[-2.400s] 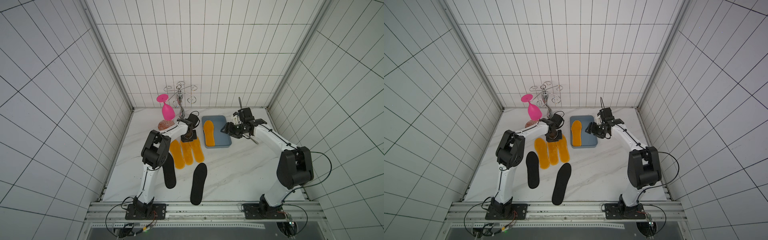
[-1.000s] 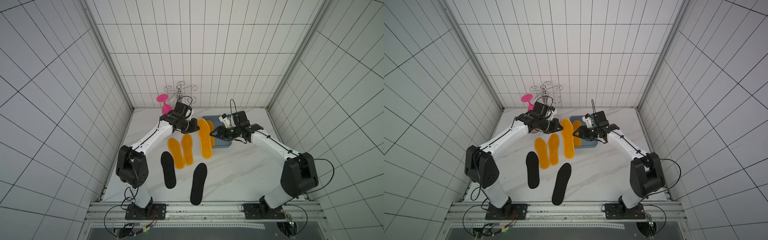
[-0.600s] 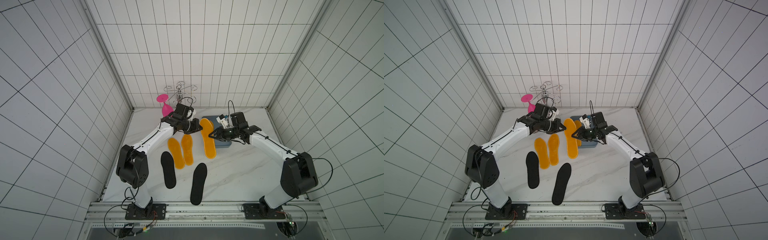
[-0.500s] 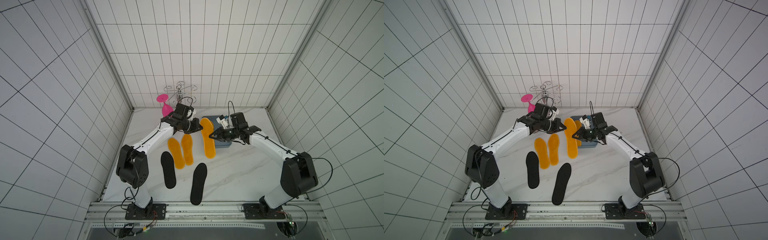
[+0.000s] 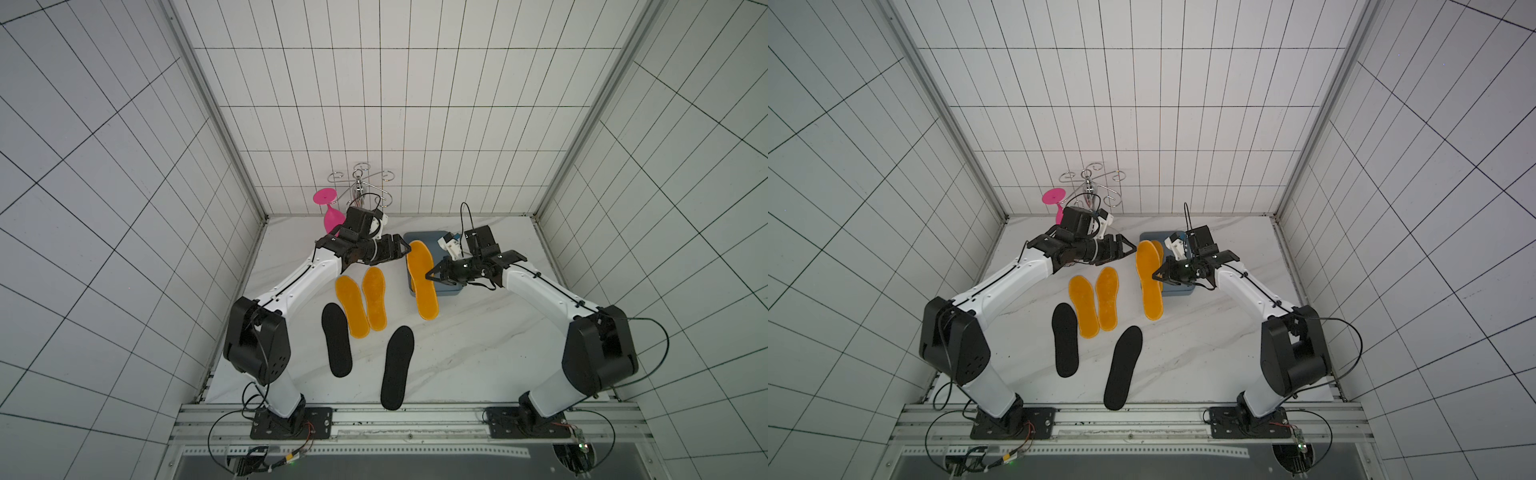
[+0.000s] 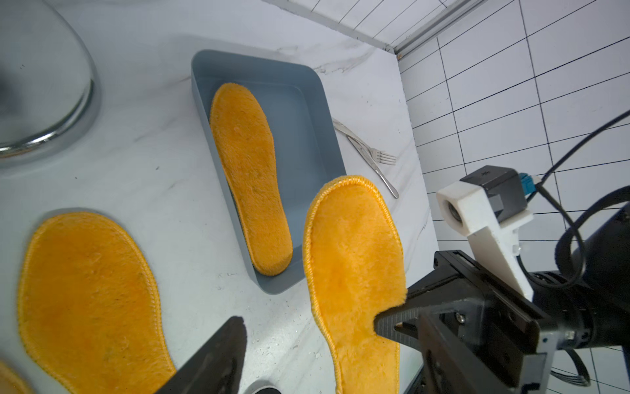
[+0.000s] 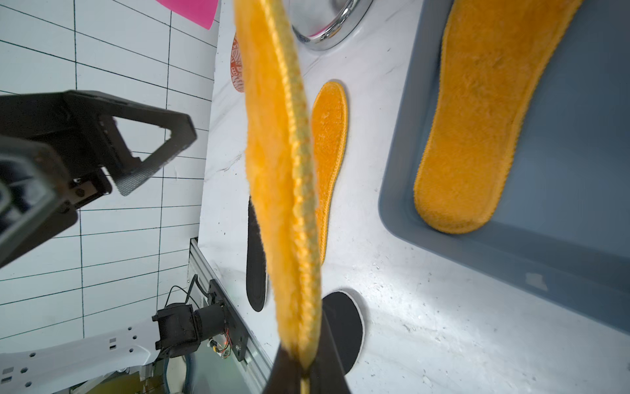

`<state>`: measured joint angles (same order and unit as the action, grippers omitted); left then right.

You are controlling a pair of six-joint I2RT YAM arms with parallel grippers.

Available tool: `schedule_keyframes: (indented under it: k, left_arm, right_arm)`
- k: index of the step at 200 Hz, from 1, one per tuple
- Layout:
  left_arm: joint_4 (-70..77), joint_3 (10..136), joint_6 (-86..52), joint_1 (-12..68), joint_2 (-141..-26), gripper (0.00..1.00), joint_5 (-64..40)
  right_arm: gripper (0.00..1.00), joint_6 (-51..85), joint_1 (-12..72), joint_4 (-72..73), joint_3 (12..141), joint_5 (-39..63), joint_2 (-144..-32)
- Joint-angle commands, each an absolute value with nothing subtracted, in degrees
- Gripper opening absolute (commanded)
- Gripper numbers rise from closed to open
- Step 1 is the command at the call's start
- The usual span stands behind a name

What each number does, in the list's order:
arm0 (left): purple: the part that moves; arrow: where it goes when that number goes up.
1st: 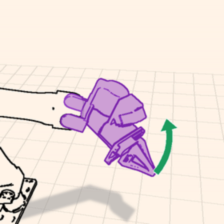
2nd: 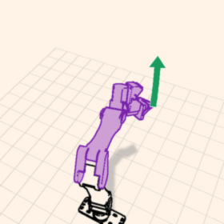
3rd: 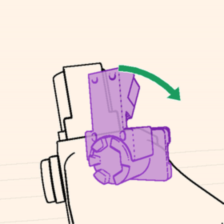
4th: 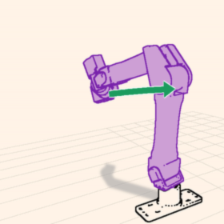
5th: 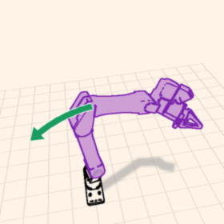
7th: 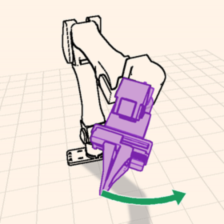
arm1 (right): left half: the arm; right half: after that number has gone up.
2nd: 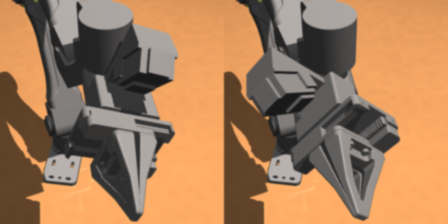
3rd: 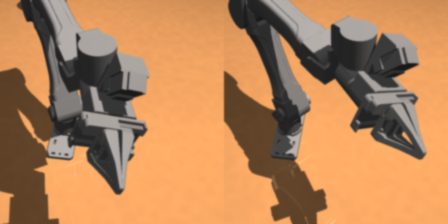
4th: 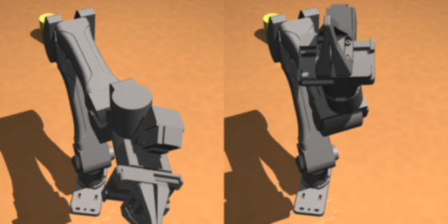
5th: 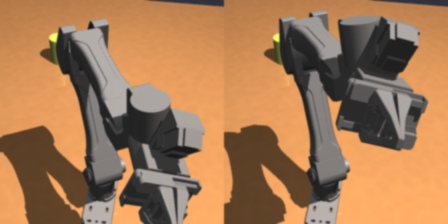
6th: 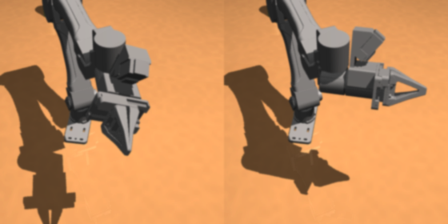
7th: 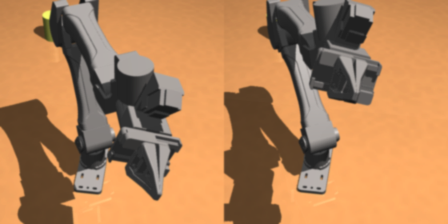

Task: Put the insoles into the storage box
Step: Place the insole in the storage box.

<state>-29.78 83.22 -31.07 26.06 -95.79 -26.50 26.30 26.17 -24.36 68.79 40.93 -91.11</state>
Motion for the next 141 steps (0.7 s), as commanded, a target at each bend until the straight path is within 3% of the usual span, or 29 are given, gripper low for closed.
schedule_keyframes:
  k: [1,63,141]
  left_arm:
    - [-26.71,82.10,-28.74,25.66,-93.57,0.83,-24.06]
    - [-22.94,79.74,-31.73,28.47,-92.38,0.86,-23.60]
    - [-17.33,80.18,-35.18,30.70,-97.74,0.86,-26.54]
  right_arm:
    - [0.00,24.26,25.19,-26.67,71.88,40.08,-90.06]
    - [0.00,21.78,21.76,-32.07,78.35,34.56,-95.63]
    - [0.00,15.30,16.49,-40.55,95.31,28.30,-111.85]
